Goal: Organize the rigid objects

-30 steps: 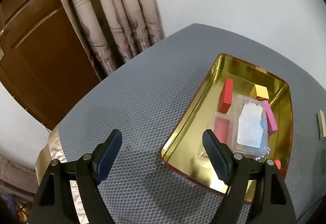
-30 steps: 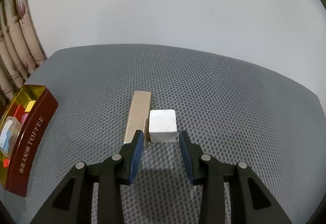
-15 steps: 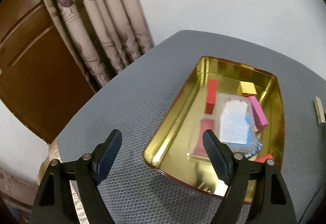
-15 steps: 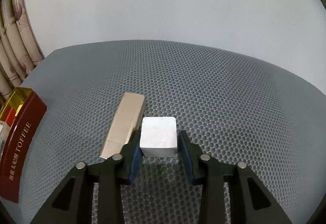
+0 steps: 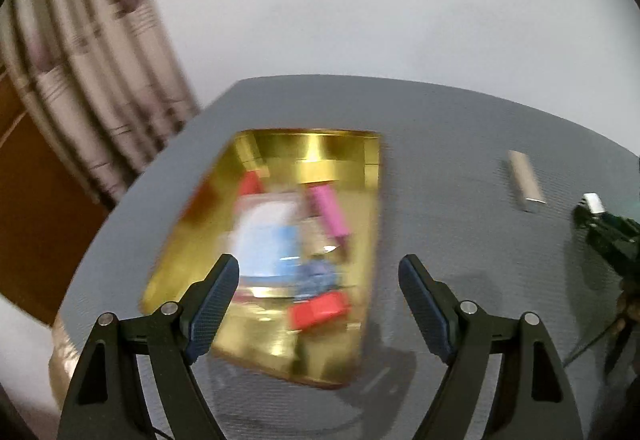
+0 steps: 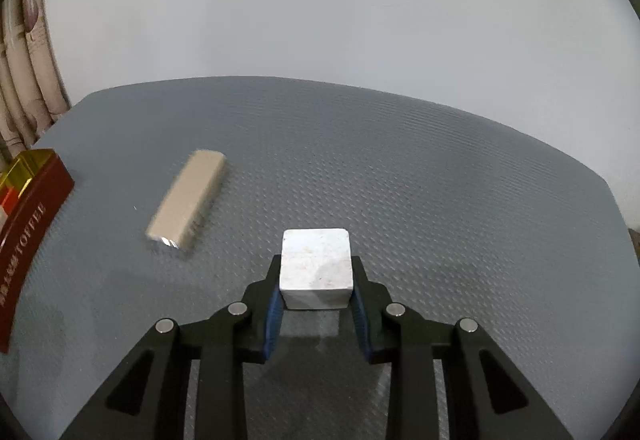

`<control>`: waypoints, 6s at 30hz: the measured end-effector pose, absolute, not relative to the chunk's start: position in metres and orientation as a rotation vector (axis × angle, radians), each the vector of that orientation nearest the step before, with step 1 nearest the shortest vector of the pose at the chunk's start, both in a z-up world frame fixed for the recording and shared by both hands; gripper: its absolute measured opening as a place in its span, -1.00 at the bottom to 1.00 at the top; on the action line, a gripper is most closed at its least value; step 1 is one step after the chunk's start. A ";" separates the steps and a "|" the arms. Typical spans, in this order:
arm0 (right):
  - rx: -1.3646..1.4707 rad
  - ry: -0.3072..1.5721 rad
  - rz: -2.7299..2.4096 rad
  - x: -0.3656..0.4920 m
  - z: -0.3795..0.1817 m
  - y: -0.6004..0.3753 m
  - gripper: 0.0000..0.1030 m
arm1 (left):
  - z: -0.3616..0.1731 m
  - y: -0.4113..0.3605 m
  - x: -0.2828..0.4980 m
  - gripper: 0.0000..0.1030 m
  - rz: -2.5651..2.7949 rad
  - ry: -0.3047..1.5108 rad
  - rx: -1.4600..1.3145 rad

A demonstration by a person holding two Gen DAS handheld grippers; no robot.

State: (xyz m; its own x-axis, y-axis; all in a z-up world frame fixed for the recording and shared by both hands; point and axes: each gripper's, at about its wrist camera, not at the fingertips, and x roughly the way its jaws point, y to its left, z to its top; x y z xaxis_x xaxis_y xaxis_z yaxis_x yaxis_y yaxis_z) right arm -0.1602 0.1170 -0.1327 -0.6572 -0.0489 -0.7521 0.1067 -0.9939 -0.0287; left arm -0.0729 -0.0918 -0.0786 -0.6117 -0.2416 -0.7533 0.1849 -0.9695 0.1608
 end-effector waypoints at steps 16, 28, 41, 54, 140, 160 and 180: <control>1.330 -0.003 -2.848 -0.114 -0.141 0.185 -0.41 | -0.107 0.030 -0.175 0.54 -2.769 -0.047 1.522; 1.333 -0.018 -2.841 -0.109 -0.145 0.190 -0.41 | -0.147 0.064 -0.233 0.49 -2.782 -0.045 1.602; 1.335 -0.027 -2.836 -0.120 -0.143 0.193 -0.41 | -0.163 0.076 -0.234 -0.49 -2.853 -0.106 1.568; 1.339 -0.009 -2.839 -0.131 -0.136 0.172 -0.41 | -0.152 0.091 -0.208 -0.50 -2.856 -0.191 1.530; 0.991 0.166 -2.342 -0.052 -0.013 -0.056 -0.41 | -0.065 -0.184 -0.065 0.39 -2.527 0.012 1.127; 1.080 0.319 -2.313 -0.073 -0.051 -0.149 -0.11 | -0.074 -0.216 -0.059 0.46 -2.467 0.134 1.184; 1.165 0.288 -2.383 0.000 -0.037 -0.108 0.09 | -0.070 -0.196 -0.059 0.50 -2.542 0.184 1.211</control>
State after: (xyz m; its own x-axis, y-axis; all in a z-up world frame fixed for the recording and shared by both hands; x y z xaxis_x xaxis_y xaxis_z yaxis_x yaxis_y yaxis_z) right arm -0.0005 -0.1077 -0.0372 -0.5297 -0.3179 -0.7863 0.4962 -0.8680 0.0167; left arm -0.0591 -0.1964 -0.0700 -0.5900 -0.2287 -0.7743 0.3379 -0.9410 0.0205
